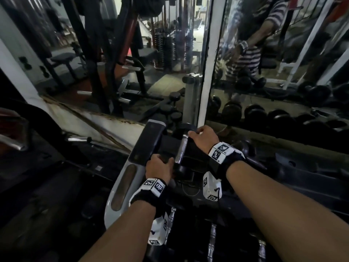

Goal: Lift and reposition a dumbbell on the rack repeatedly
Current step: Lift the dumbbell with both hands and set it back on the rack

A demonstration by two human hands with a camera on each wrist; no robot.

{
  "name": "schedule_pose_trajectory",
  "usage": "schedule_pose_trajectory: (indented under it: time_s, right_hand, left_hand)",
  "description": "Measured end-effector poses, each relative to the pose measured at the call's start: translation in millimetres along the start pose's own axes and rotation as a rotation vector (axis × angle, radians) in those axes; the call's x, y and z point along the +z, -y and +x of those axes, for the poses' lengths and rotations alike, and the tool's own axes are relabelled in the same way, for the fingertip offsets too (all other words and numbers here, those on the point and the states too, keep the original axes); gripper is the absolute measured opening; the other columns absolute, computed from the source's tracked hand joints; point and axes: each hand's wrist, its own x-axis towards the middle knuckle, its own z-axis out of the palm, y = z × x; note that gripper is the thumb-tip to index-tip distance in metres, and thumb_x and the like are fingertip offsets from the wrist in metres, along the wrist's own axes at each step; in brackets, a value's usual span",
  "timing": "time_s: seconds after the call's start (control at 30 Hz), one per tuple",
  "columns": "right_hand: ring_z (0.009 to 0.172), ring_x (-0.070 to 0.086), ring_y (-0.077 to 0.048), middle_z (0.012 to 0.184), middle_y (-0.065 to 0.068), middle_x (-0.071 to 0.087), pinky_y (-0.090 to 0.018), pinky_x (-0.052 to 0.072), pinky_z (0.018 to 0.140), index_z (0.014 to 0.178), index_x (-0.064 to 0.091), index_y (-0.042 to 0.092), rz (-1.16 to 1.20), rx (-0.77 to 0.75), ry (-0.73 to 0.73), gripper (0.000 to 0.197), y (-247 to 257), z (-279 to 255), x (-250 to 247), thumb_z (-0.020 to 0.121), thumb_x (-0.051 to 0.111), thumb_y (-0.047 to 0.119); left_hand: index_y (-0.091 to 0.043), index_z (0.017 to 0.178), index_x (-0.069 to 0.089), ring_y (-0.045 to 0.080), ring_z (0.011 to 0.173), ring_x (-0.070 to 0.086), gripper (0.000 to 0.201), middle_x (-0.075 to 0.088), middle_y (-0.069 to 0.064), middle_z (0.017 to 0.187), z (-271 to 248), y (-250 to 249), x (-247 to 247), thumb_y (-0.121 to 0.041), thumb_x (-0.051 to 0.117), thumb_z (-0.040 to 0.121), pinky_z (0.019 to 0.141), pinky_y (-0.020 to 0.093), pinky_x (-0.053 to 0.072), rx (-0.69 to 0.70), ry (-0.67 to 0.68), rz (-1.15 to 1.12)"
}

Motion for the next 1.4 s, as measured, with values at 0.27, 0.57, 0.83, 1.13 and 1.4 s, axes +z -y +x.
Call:
schedule_pose_trajectory:
  time_s: [0.27,0.57,0.83,1.13,1.4]
  right_hand:
    - [0.121,0.058,-0.035,0.136,-0.013,0.059,-0.039,0.049,0.101,0.133,0.052,0.019,-0.107,0.0,0.191,0.078,1.8,100.9,12.8,0.072,0.068,0.066]
    - [0.114,0.063,-0.028,0.119,-0.003,0.069,-0.027,0.043,0.086,0.119,0.071,0.024,-0.27,-0.085,0.47,0.06,6.4,163.7,48.4,0.076,0.07,0.065]
    - [0.121,0.059,-0.027,0.136,-0.006,0.062,-0.028,0.043,0.092,0.135,0.062,0.021,-0.337,-0.077,0.554,0.076,4.5,175.8,45.8,0.074,0.069,0.066]
    - [0.121,0.058,-0.029,0.138,-0.009,0.06,-0.028,0.04,0.087,0.138,0.057,0.018,-0.324,-0.073,0.565,0.076,6.0,169.9,39.0,0.079,0.066,0.066]
    - [0.106,0.063,-0.027,0.122,-0.008,0.067,-0.028,0.046,0.086,0.125,0.068,0.02,-0.225,-0.057,0.512,0.059,1.9,154.0,27.1,0.08,0.068,0.058]
  left_hand:
    - [-0.004,0.139,0.044,0.036,0.128,0.049,0.072,0.052,0.019,0.139,36.4,-13.9,46.5,-0.05,0.064,0.088,0.101,0.035,0.038,-0.229,-0.01,-0.024]
    - [-0.016,0.133,0.045,0.026,0.105,0.059,0.071,0.061,0.005,0.116,41.7,5.8,77.5,-0.044,0.079,0.077,0.093,0.032,0.046,-0.573,-0.205,-0.429]
    - [-0.039,0.118,0.045,0.025,0.091,0.067,0.069,0.065,0.001,0.107,40.4,5.9,100.2,-0.052,0.08,0.06,0.086,0.05,0.058,-0.627,-0.334,-0.726]
    - [-0.046,0.13,0.036,0.03,0.112,0.057,0.071,0.055,0.004,0.126,31.5,-3.1,94.4,-0.037,0.08,0.076,0.08,0.061,0.056,-0.753,-0.168,-0.988]
    - [-0.041,0.125,0.044,0.031,0.094,0.067,0.058,0.064,0.011,0.116,33.8,0.9,82.6,-0.025,0.075,0.079,0.067,0.048,0.058,-0.678,-0.197,-0.945]
